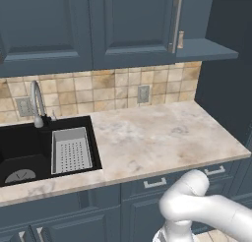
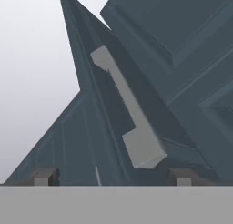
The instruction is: Pick the candle and candle from the dining table and place them in the open cabinet. Close the cabinet after placing the objects.
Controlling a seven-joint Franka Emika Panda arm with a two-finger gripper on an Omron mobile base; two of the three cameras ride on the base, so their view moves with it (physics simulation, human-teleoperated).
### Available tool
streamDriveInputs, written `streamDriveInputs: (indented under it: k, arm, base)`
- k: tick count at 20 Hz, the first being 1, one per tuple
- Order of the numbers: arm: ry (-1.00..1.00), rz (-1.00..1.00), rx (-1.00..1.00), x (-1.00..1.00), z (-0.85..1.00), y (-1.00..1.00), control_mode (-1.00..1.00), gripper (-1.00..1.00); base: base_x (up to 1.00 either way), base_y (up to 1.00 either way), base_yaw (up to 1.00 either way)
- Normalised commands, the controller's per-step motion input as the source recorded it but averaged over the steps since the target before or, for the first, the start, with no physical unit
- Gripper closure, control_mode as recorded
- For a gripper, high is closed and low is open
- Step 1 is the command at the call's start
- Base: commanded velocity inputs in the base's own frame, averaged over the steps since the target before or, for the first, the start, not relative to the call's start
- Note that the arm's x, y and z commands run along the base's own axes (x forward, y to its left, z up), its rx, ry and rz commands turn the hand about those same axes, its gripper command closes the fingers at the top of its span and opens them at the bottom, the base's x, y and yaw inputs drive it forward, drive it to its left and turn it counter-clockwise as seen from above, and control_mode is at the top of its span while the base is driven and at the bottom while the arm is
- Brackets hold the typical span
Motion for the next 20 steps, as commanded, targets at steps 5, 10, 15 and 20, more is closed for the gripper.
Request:
streamDriveInputs:
  k: [5,10,15,20]
  arm:
    - [-0.05,-0.02,0.07,0.05,-0.01,-0.57,-1.00,-1.00]
    - [-0.06,0.00,0.00,0.57,-0.26,-0.12,-1.00,-1.00]
    - [-0.08,0.00,0.00,0.59,-0.40,-0.02,-1.00,-1.00]
    - [-0.03,0.00,0.00,0.27,-0.11,0.17,-1.00,-1.00]
  base:
    - [0.00,0.00,0.00]
    - [0.00,0.00,0.00]
    - [0.00,0.00,0.00]
    - [0.00,0.00,0.00]
